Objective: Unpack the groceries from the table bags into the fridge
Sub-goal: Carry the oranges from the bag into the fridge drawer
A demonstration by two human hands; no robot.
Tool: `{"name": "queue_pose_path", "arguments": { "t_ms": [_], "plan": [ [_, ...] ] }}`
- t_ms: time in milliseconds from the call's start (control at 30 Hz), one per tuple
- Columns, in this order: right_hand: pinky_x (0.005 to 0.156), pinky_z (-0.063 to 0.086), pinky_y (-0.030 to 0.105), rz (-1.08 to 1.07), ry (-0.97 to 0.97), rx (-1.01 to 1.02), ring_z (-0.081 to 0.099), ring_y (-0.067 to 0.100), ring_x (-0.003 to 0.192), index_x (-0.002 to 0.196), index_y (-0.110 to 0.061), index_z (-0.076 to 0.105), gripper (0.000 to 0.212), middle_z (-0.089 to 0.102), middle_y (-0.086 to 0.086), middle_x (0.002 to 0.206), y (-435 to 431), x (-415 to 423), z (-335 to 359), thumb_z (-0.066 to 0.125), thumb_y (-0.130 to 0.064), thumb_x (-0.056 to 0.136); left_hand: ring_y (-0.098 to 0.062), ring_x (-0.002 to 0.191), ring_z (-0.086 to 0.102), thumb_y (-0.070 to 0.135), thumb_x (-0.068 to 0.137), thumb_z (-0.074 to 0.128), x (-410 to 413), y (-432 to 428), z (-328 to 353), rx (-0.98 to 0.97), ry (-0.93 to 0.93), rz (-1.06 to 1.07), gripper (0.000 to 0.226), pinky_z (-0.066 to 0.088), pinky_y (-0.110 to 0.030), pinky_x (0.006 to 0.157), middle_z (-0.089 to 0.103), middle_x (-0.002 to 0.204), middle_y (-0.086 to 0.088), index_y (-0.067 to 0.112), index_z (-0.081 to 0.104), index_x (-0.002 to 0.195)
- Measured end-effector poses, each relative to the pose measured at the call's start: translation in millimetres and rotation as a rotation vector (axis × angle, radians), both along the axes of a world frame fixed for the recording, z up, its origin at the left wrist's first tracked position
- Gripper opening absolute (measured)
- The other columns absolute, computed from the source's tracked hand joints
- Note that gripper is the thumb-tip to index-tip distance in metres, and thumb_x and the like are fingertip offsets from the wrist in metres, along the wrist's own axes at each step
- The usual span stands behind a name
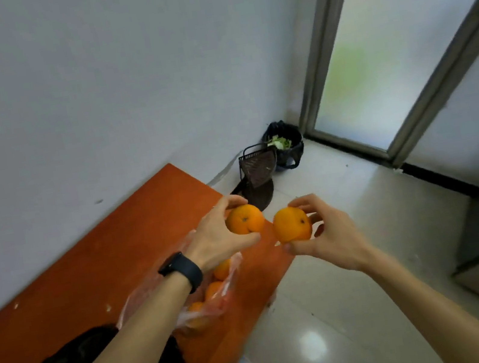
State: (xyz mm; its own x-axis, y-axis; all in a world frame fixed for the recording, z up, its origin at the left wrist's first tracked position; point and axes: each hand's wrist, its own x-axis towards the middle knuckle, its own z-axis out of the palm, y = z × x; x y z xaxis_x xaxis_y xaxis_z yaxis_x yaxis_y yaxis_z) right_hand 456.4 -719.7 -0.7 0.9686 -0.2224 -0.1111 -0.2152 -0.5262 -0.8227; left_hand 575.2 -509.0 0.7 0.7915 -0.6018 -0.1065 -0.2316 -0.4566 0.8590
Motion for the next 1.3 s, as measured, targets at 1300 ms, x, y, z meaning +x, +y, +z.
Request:
{"name": "queue_pose_path", "arguments": {
  "t_ms": [1300],
  "plan": [
    [0.085,0.056,0.027,-1.465,-0.556,-0.372,0.062,0.012,0.11,0.126,-0.053,0.055,0.075,0.053,-0.013,0.132,-567,-772,149,0.092,-0.026,0.066,-0.009,0.111,0.056,0.032,0.073,0.086,-659,-842,167,-0.519,-0.217,-1.292,0.072,0.052,-0.026,0.09,0.051,0.13,0.009,0.042,0.048,0.133]
  ]
}}
